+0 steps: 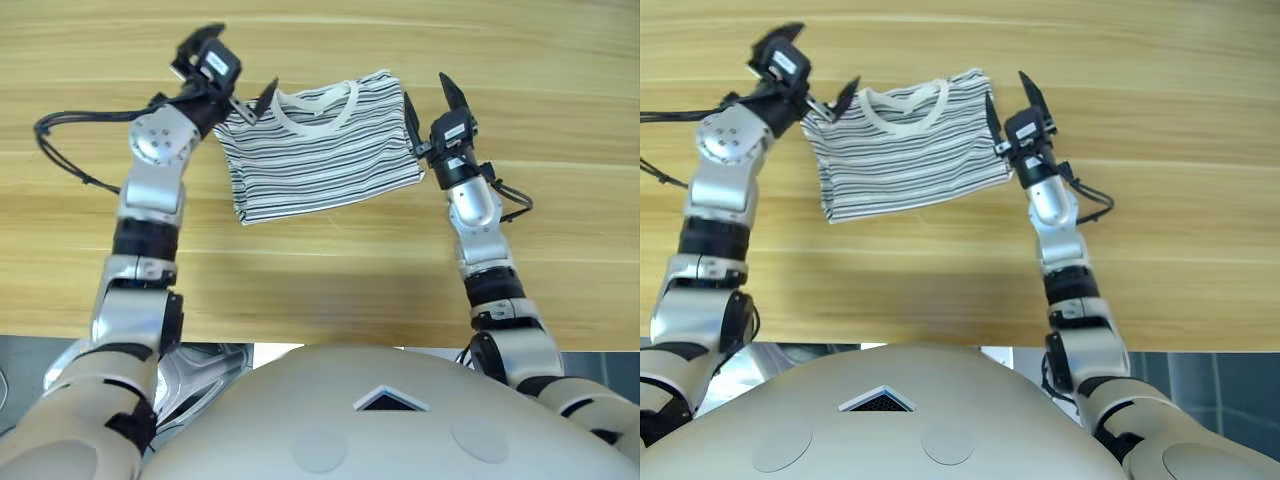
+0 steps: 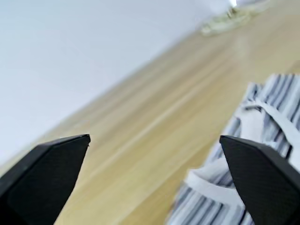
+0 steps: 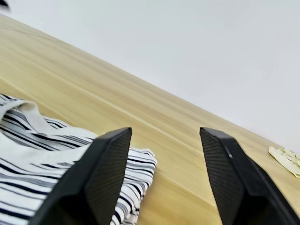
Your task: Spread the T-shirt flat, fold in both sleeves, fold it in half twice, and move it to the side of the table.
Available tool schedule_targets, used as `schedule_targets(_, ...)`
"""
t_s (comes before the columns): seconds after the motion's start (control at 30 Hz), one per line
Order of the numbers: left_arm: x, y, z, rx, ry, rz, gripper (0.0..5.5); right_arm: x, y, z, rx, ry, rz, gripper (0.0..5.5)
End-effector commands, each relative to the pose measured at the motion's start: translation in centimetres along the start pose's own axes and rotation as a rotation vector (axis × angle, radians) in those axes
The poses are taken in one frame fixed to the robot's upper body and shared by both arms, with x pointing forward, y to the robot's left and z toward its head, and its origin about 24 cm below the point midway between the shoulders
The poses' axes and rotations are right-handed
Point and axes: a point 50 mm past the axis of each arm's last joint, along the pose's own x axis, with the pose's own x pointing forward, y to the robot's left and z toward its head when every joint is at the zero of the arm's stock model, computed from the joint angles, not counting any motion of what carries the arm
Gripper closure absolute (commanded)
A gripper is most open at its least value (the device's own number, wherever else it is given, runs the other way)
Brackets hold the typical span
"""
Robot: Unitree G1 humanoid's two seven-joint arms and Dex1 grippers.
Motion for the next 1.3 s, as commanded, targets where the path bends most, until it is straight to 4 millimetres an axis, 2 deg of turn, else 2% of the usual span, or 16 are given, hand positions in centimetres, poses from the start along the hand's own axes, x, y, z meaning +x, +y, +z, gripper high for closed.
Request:
schedule_targets(0.03,1.7,-1.1,-2.7,-0.122,0.183,-0.052,0.38,-0.5,-0.2,0.1,0.018,0.013,-0.026,2.82)
schedule_targets(0.17,1.9,-2.2,-5.6,-0.253,0.343,-0.014,0.38,-0.9,0.2,0.4,0.038,0.009,-0.028,2.82)
schedule_targets(0.33,-0.2,-2.8,-8.8,-0.564,0.432,0.130,0.38,-1.1,1.1,0.9,0.062,0.003,-0.026,2.82)
schedule_targets(0.4,-1.3,-5.3,-9.2,-0.652,0.424,0.098,0.38,-1.2,1.3,1.0,0.071,0.008,-0.027,2.82)
schedule_targets(0.43,-2.3,-7.1,-9.0,-0.670,0.417,0.056,0.38,-1.2,1.4,1.0,0.071,0.011,-0.030,2.82)
schedule_targets(0.47,-3.9,-9.4,-8.8,-0.695,0.426,0.014,0.38,-1.2,1.5,1.1,0.072,0.013,-0.031,2.82)
schedule_targets(0.57,-8.7,-14.5,-7.5,-0.761,0.443,-0.070,0.38,-1.1,1.8,1.1,0.066,0.022,-0.030,2.82)
schedule_targets(0.63,-10.9,-16.6,-5.5,-0.802,0.406,-0.111,0.38,-1.0,2.3,0.9,0.070,0.034,-0.017,2.82)
schedule_targets(0.7,-12.2,-17.8,-3.8,-0.785,0.373,-0.138,0.38,-0.8,2.6,0.9,0.071,0.039,-0.002,2.82)
schedule_targets(0.8,-13.4,-18.8,-2.2,-0.789,0.361,-0.156,0.38,-0.6,2.6,1.0,0.070,0.041,0.001,2.82)
schedule_targets(0.93,-14.0,-20.2,-0.6,-0.822,0.365,-0.142,0.38,-1.0,2.4,0.6,0.072,0.070,-0.009,2.82)
schedule_targets(1.1,-14.3,-19.7,0.0,-0.743,0.342,-0.043,0.38,-1.6,1.7,0.1,0.062,0.099,-0.030,2.82)
schedule_targets(1.2,-15.1,-19.0,2.0,-0.628,0.177,-0.067,0.38,-1.9,1.3,-0.3,0.038,0.121,-0.028,2.82)
schedule_targets(1.3,-16.6,-17.4,4.6,-0.450,-0.044,-0.084,0.38,-3.3,1.5,-0.7,0.033,0.154,0.002,2.82)
